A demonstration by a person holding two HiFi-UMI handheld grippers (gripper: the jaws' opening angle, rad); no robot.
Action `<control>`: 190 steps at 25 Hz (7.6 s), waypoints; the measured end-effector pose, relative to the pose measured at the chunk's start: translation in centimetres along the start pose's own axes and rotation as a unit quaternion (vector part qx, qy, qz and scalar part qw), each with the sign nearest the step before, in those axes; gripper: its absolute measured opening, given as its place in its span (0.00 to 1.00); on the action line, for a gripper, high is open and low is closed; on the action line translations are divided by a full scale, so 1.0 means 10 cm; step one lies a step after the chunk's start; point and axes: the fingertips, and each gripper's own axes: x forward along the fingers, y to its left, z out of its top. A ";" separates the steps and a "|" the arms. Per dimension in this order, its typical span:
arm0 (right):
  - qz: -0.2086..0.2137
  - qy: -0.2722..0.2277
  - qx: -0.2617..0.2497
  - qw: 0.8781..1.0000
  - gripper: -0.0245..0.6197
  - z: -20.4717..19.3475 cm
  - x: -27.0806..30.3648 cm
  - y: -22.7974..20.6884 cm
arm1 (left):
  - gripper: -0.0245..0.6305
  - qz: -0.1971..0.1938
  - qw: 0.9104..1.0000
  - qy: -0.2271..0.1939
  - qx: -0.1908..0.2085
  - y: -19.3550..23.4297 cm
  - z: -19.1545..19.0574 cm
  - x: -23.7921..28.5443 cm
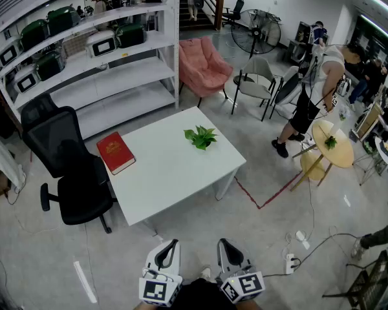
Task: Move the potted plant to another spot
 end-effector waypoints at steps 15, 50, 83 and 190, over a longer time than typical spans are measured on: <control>0.024 -0.018 0.007 1.000 0.05 -0.01 -0.09 -0.10 | 0.06 0.014 1.000 -0.013 -0.007 -0.15 -0.03 0.06; 0.058 0.026 -0.004 0.998 0.05 -0.09 0.72 -1.12 | 0.06 0.043 0.999 -0.002 -0.032 -0.13 -0.17 1.47; 0.112 0.065 -0.038 0.991 0.05 0.29 3.66 -1.85 | 0.06 0.071 0.995 0.038 -0.064 1.52 0.06 3.57; 0.240 0.333 -0.710 0.573 0.09 -1.90 5.23 -3.35 | 0.06 0.208 0.969 0.021 -0.134 1.42 0.06 4.13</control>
